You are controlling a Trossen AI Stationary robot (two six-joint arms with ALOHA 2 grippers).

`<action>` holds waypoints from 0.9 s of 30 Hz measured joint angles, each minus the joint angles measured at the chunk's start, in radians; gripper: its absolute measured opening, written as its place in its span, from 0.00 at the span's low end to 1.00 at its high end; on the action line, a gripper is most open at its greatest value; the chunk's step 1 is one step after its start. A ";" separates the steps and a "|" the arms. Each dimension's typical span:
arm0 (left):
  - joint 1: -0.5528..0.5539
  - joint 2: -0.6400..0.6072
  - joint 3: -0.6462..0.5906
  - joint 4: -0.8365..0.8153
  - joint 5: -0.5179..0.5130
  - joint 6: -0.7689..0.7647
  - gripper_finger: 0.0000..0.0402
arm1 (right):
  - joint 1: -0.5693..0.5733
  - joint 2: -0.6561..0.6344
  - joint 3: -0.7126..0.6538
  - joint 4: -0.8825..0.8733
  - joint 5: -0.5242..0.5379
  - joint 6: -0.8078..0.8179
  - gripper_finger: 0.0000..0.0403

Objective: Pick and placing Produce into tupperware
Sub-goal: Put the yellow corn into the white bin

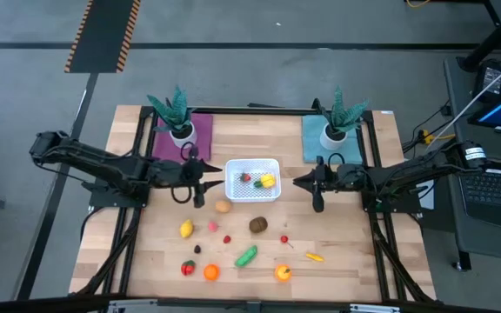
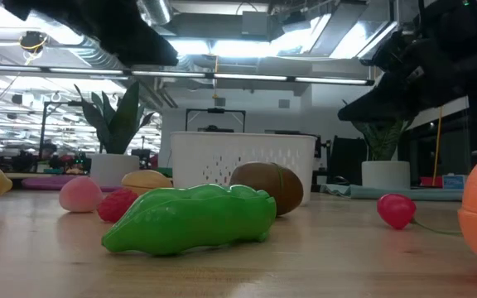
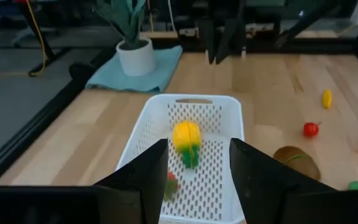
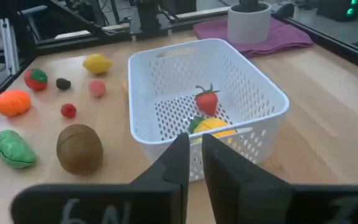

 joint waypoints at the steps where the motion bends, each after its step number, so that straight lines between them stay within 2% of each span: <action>1: -0.006 -0.013 -0.015 -0.001 -0.001 -0.008 0.40 | 0.000 0.000 0.000 -0.014 0.000 -0.020 0.12; 8: -0.034 -0.040 -0.120 0.079 -0.013 -0.067 0.39 | 0.000 0.000 0.000 -0.036 0.013 -0.051 0.13; 12: -0.034 -0.040 -0.186 0.176 -0.017 -0.068 0.40 | 0.000 0.000 0.000 -0.036 0.012 -0.049 0.19; 16: -0.034 -0.040 -0.223 0.219 -0.016 -0.074 0.41 | 0.000 0.000 0.000 -0.036 0.010 -0.030 0.33; 23: -0.033 -0.040 -0.223 0.209 -0.016 -0.084 0.40 | 0.000 0.000 0.000 -0.031 0.009 -0.034 0.63; 27: -0.033 -0.040 -0.223 0.208 -0.016 -0.070 0.39 | 0.000 0.000 0.000 -0.030 0.009 -0.042 0.75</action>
